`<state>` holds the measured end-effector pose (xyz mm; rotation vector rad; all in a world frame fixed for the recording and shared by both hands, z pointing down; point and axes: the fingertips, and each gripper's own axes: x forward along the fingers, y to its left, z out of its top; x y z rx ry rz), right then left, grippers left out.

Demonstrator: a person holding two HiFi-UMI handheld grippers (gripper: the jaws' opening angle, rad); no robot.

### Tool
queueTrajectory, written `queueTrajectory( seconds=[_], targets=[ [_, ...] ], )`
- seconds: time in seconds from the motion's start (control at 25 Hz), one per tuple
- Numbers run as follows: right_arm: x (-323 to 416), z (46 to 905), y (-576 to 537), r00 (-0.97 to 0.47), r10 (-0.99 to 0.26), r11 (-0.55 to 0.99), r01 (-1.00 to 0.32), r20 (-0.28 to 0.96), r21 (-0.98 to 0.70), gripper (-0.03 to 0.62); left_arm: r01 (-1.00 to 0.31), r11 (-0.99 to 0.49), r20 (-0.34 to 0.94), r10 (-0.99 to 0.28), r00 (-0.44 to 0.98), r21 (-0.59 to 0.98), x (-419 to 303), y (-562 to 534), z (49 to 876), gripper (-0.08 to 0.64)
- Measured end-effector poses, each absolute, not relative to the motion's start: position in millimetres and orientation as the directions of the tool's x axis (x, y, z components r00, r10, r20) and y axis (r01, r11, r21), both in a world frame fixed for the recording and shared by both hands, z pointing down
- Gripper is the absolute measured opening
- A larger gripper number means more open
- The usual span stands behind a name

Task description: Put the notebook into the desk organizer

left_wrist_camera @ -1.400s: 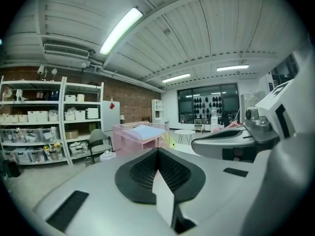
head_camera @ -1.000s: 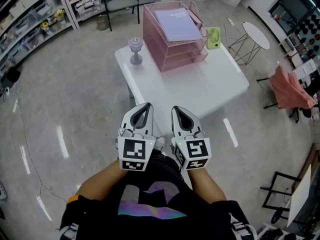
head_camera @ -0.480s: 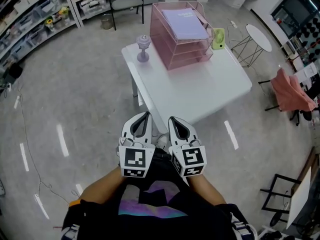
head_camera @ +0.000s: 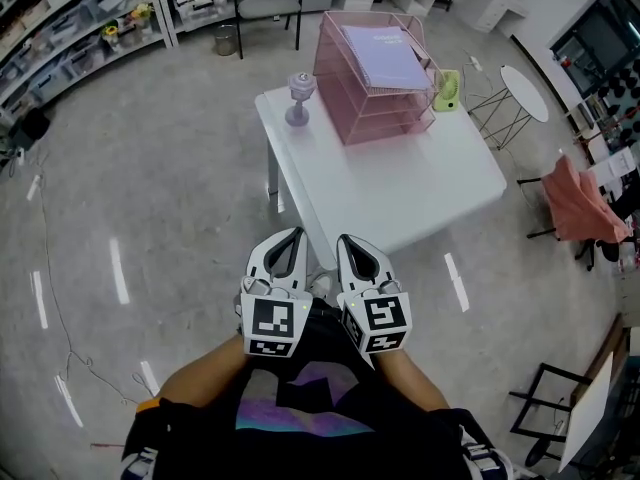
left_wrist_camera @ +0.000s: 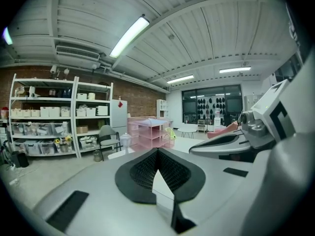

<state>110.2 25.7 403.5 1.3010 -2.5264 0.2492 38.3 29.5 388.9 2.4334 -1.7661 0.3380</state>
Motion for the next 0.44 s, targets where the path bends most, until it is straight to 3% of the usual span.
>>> queueTrajectory(
  seconds=[0.44],
  targets=[
    [116.9, 402.5, 32.1, -0.548, -0.766, 0.573, -0.819, 0.336, -0.028, 0.015, -0.944, -0.327, 0.234, -0.922, 0.309, -0.043, 46.6, 32.8, 381.7, 0.009]
  ],
)
